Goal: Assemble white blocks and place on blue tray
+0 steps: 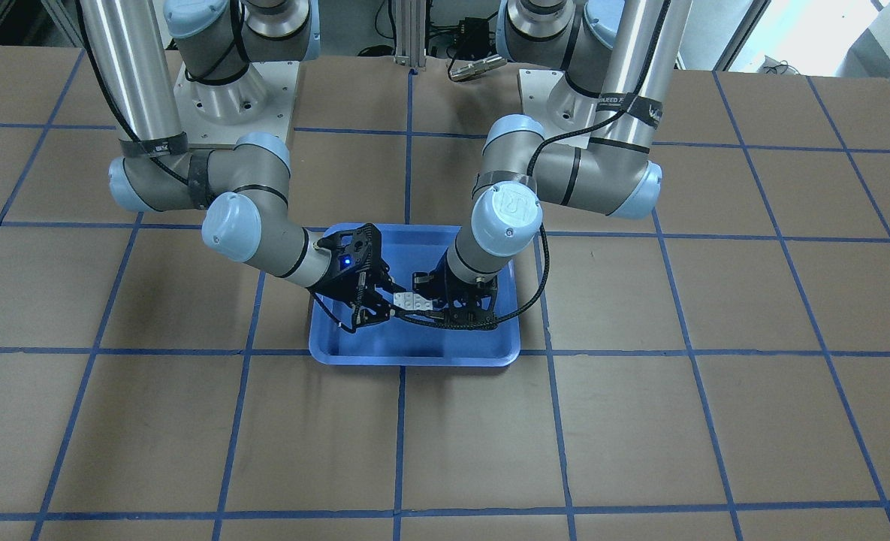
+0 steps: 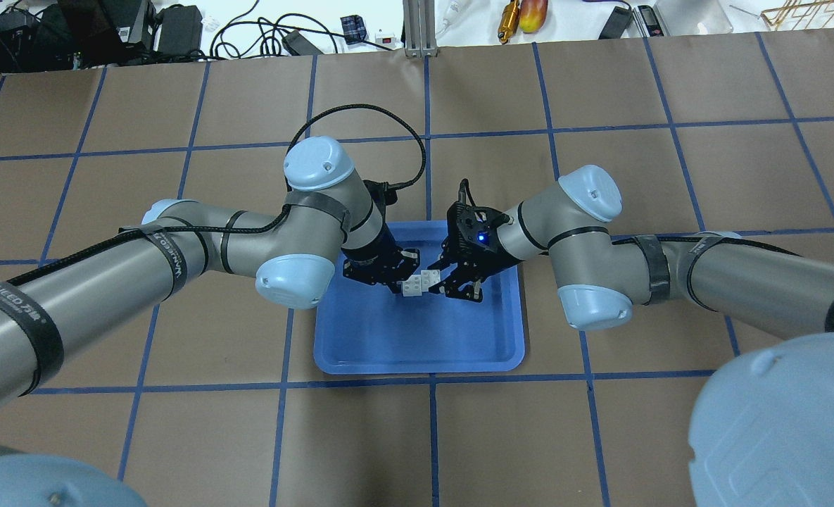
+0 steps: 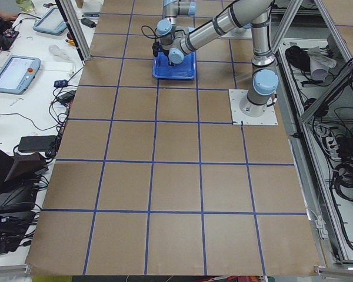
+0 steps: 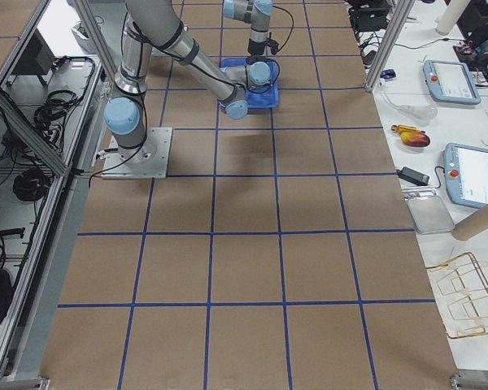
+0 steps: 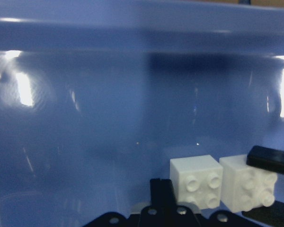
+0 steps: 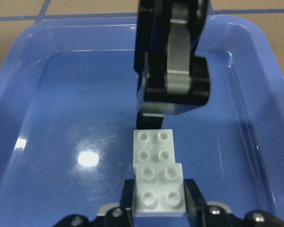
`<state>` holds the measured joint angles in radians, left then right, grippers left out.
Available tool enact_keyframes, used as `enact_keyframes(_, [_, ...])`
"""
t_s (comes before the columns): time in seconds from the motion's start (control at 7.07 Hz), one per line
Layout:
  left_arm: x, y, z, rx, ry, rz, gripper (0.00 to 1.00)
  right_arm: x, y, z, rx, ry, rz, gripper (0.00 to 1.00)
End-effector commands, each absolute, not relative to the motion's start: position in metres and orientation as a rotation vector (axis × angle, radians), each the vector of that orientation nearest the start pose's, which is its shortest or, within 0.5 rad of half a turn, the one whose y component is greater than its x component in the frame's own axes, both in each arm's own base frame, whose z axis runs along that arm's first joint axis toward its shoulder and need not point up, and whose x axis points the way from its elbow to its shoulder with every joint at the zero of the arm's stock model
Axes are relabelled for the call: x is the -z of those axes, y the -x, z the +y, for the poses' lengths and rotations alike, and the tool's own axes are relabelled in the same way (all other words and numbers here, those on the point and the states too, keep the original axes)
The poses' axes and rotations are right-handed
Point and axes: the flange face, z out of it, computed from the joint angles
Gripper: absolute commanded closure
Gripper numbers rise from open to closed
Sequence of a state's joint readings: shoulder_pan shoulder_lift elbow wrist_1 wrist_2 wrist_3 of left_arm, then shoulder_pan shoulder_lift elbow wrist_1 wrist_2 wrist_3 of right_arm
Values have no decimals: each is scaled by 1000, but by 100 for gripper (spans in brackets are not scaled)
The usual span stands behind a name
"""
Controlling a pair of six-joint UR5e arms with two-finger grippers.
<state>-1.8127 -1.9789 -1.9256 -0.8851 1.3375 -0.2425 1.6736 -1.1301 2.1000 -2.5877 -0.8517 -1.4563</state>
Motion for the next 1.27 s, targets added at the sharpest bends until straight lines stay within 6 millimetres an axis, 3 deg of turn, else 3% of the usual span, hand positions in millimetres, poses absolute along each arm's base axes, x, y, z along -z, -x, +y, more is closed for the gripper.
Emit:
enact_keyframes(0.0, [-178,282,-491,-215,15,3343,94,-150,-250,-481,618,1748,1822,0])
enact_keyframes(0.14, [-178,282,-491,-215,15,3343,94,-144,-249,-478,598,1729,1830,0])
enact_keyframes(0.57, [-177,282,-491,-218,20,3342,94,-183,-236,-499,501,1683,2091,0])
enact_keyframes(0.71, [-177,282,-492,-218,33,3343,94,-207,-236,-501,415,1618,2127,0])
enact_keyframes(0.99, [-174,283,-491,-232,34,3342,94,-284,-222,-505,263,1535,2339,0])
enact_keyframes(1.13, [-174,284,-491,-239,36,3356,94,-313,-215,-508,89,1514,2412,0])
